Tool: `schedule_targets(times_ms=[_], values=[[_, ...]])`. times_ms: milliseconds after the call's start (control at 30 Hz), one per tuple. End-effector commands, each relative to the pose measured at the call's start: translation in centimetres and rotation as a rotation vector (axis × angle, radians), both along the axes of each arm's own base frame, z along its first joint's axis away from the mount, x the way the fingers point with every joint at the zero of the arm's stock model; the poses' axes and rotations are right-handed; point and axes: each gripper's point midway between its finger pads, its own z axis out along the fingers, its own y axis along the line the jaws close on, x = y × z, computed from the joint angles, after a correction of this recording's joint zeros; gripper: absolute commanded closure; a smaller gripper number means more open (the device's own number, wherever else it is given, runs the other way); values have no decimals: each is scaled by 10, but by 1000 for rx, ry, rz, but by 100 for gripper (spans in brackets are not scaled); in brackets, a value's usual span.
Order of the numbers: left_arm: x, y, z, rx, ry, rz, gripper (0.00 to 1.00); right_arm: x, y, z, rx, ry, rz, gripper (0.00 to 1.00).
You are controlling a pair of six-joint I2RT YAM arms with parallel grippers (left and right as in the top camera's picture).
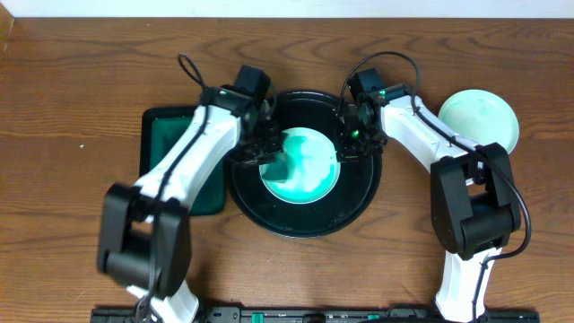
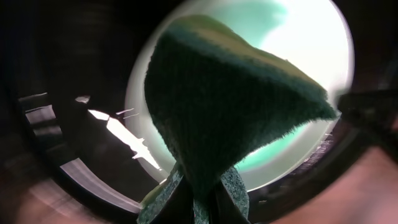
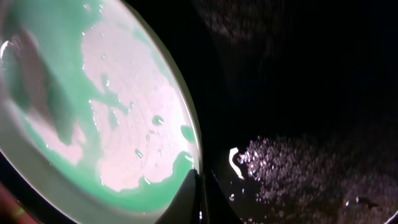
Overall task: Clean dirty plates on tray and stack at the side
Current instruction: 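Return the sponge to the basin with the left gripper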
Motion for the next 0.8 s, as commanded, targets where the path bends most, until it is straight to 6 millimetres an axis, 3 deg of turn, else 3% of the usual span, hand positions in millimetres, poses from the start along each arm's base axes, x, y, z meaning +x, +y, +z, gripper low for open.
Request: schedule_targets(times_ms=[0, 233, 267, 300, 400, 500, 667, 767], values=[[10, 45, 18, 234, -100, 60, 93, 13, 4, 29, 24, -115, 35, 98], [-6, 70, 17, 322, -33, 86, 93, 23, 1, 73, 11, -259, 43, 98], [-7, 72, 17, 324, -29, 91, 92, 22, -2, 74, -4, -257, 24, 79], [-7, 75, 17, 325, -24, 97, 93, 22, -5, 74, -18, -248, 3, 50], [-7, 82, 17, 328, -14, 116, 93, 18, -7, 68, -31, -215, -24, 21], [-6, 92, 17, 330, -5, 141, 93, 17, -7, 58, -40, -190, -25, 22], [-6, 112, 17, 335, 18, 194, 93, 15, 4, 37, -25, -144, -7, 43], [-6, 124, 17, 335, 30, 231, 93, 13, 16, 25, 0, -120, 4, 46]])
